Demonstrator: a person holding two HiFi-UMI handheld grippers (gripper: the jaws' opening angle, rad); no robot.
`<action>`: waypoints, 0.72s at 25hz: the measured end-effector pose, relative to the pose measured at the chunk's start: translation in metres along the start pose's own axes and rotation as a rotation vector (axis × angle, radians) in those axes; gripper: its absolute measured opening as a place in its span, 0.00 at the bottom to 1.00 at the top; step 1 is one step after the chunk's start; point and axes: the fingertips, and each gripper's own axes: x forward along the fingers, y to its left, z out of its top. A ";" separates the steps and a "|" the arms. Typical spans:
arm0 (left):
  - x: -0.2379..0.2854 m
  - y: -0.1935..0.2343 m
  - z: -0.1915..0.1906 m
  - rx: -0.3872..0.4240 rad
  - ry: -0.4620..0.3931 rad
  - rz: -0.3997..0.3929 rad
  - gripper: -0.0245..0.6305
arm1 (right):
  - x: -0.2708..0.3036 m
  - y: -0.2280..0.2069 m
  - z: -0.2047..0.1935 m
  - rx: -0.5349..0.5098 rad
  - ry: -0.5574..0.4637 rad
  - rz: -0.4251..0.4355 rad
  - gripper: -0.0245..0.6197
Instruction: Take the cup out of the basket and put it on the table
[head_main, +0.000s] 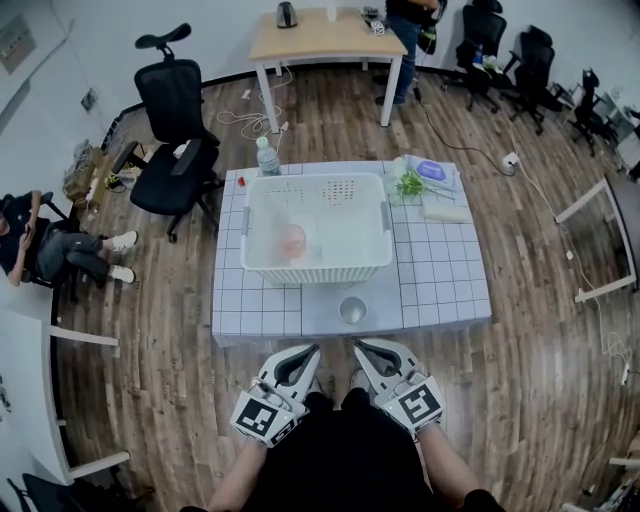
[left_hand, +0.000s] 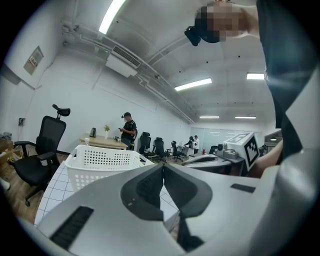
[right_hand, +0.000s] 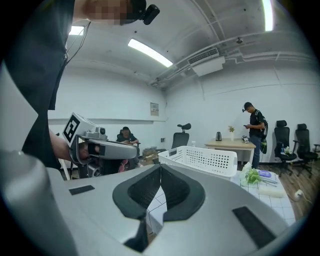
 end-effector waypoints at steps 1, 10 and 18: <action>-0.001 0.000 0.001 -0.001 -0.001 0.004 0.05 | 0.003 -0.002 0.002 -0.020 0.010 0.005 0.07; -0.021 0.013 0.006 0.006 -0.006 0.064 0.05 | 0.057 -0.031 0.043 -0.218 0.048 0.063 0.08; -0.049 0.033 0.003 -0.013 0.003 0.140 0.05 | 0.126 -0.053 0.061 -0.425 0.140 0.153 0.09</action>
